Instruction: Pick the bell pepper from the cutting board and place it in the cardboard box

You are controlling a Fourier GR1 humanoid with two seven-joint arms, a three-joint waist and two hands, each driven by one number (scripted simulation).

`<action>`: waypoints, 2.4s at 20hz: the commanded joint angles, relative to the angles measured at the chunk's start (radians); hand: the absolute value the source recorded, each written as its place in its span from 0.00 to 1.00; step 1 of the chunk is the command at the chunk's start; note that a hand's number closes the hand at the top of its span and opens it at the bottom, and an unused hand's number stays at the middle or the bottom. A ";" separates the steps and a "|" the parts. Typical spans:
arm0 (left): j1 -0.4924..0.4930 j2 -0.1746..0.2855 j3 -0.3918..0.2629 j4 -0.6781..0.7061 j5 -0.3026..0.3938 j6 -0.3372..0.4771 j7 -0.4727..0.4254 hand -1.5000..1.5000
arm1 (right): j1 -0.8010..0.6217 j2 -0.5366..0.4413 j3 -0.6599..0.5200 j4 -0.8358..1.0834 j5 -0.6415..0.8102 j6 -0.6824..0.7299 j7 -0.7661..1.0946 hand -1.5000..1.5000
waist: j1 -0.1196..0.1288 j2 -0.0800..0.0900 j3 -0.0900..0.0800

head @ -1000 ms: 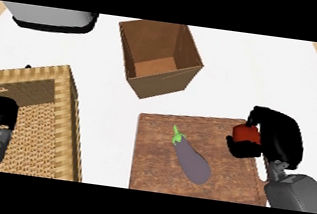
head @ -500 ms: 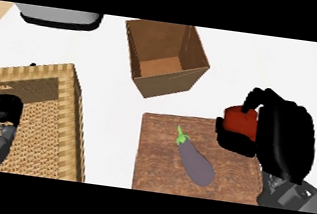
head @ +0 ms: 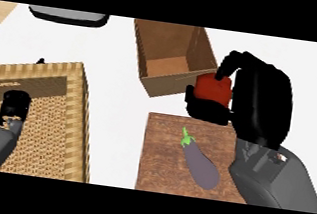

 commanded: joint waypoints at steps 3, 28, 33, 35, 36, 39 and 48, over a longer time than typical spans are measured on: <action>0.010 0.108 -0.003 -0.043 -0.086 -0.045 -0.136 0.50 | -0.181 0.106 -0.087 0.169 -0.028 -0.061 0.022 1.00 | 0.014 0.005 0.006; -0.079 0.085 -0.044 -0.046 -0.113 -0.033 -0.092 0.50 | -0.545 0.135 -0.426 1.149 -0.229 -0.516 -0.172 0.00 | 0.084 0.035 0.007; -0.091 0.090 -0.045 -0.046 -0.106 -0.049 -0.088 0.50 | -0.594 0.135 -0.437 1.234 -0.283 -0.613 -0.282 0.00 | 0.083 0.031 0.007; -0.039 0.083 -0.053 -0.044 -0.117 -0.028 -0.134 0.50 | -0.593 0.135 -0.461 1.225 -0.278 -0.672 -0.357 0.00 | 0.078 0.028 0.006; -0.061 0.101 -0.027 -0.032 -0.094 -0.056 -0.119 0.50 | -0.569 0.135 -0.470 1.226 -0.279 -0.717 -0.410 0.00 | 0.066 0.030 0.007; -0.053 0.094 -0.044 -0.053 -0.103 -0.053 -0.110 0.50 | -0.623 0.135 -0.497 1.241 -0.281 -0.812 -0.420 0.00 | 0.072 0.027 0.006; 0.035 0.080 -0.010 -0.041 -0.119 -0.015 -0.149 0.50 | -0.558 0.110 -0.605 1.117 -0.488 -0.841 -0.654 0.00 | -0.002 0.004 0.007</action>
